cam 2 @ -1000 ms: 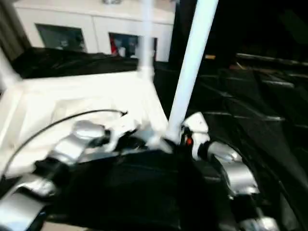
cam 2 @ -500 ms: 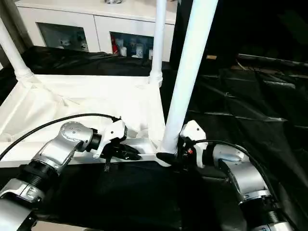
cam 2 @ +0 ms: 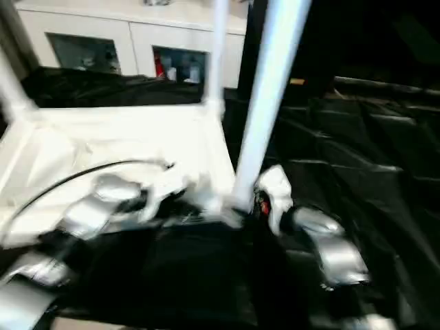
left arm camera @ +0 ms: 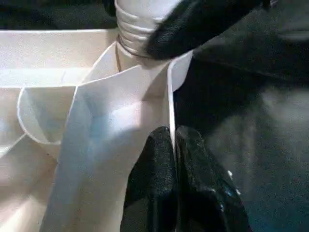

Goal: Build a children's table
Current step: Rotate leg to tighten

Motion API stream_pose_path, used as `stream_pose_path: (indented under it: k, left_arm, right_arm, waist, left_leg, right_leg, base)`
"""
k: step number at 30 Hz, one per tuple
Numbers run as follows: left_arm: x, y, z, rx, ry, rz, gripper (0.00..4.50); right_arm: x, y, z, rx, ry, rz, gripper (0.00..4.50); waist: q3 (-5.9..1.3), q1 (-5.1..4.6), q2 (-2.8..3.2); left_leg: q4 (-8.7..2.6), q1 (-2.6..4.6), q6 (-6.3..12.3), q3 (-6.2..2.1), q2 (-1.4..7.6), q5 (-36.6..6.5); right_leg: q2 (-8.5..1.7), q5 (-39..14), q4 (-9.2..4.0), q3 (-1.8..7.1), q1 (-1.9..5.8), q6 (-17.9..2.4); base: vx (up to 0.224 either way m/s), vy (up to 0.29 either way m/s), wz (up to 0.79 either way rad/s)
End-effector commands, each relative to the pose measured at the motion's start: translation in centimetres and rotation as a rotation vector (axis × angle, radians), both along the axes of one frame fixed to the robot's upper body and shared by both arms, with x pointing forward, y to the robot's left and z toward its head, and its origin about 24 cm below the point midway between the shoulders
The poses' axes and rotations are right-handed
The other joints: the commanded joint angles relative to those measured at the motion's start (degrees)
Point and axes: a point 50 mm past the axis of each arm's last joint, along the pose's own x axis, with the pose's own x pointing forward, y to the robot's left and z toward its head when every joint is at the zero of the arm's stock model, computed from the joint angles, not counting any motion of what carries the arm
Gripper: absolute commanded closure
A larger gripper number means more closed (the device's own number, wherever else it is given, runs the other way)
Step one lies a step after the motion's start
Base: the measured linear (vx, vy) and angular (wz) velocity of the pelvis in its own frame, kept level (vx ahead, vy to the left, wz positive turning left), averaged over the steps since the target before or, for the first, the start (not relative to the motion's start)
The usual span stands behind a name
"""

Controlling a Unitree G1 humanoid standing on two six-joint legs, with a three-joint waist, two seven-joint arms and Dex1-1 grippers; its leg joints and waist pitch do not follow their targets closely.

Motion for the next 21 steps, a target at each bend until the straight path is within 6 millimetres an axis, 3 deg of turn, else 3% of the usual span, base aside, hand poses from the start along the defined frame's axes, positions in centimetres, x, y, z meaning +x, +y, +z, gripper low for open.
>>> stream_pose_path:
  k: [1,7,8,10,12,15,21]
  left_arm:
    - [0.7,-0.9,0.3,-0.031,-0.023,0.089,4.5]
    - [2.0,-3.6,0.1,-0.009,-0.063,0.285,4.5]
    - [1.9,-4.7,0.3,-0.013,-0.07,0.275,4.5]
    - [1.8,-5.1,0.4,-0.03,-0.056,0.269,4.5]
    - [1.7,-5.1,0.3,-0.016,-0.062,0.247,4.5]
    - [1.8,-4.9,0.4,-0.014,-0.067,0.239,4.5]
    - [1.6,-4.3,0.4,-0.019,-0.066,0.189,4.5]
  right_arm:
    - [0.4,-2.0,-1.9,-0.024,0.074,-0.256,1.74]
    - [1.8,-0.2,-3.3,-0.001,0.125,-0.526,1.74]
    - [2.0,1.3,-3.3,0.001,0.122,-0.49,1.74]
    - [2.1,2.3,-3.1,0.035,0.109,-0.422,1.74]
    - [2.1,2.6,-2.8,0.05,0.096,-0.394,1.18]
    - [2.2,2.6,-2.3,0.054,0.071,-0.372,0.86]
    - [2.2,1.8,-1.0,0.039,0.011,-0.263,0.64]
  waist:
    - [-3.42,-0.08,-0.58]
    - [-3.52,-0.24,-0.49]
    - [-3.58,-0.22,-0.37]
    - [-3.59,-0.18,-0.57]
    - [-3.6,0.04,-0.56]
    - [-3.56,0.05,-0.49]
    - [-3.51,0.0,-0.46]
  left_leg:
    - [-4.17,0.83,0.09,-0.95,2.0,-13.4]
    - [-4.16,0.73,0.15,-0.94,1.83,-12.4]
    - [-4.14,0.79,0.24,-0.91,1.83,-12.2]
    - [-4.08,0.65,0.72,-0.86,1.75,-12.2]
    - [-4.09,0.61,1.57,-0.88,1.82,-11.8]
    - [-4.17,0.5,2.04,-0.91,1.84,-11.8]
    - [-4.24,0.49,2.0,-0.99,1.86,-13.2]
  right_leg:
    - [-3.24,-19.5,-4.47,2.3,2.06,-10.0]
    - [-3.07,-16.4,-4.29,2.22,2.34,-10.8]
    - [-3.08,-15.8,-4.35,2.26,2.32,-10.7]
    - [-3.05,-15.1,-4.3,2.22,2.54,-10.6]
    - [-3.05,-14.4,-4.23,2.24,2.63,-10.5]
    - [-3.0,-13.8,-4.18,2.19,2.7,-10.6]
    - [-3.05,-16.3,-4.56,2.17,2.74,-10.0]
  base:
    - [0.0,0.0,0.0]
    - [0.0,0.0,0.0]
    - [0.0,0.0,0.0]
    - [0.0,0.0,0.0]
    - [0.0,0.0,0.0]
    - [0.0,0.0,0.0]
    - [0.0,0.0,0.0]
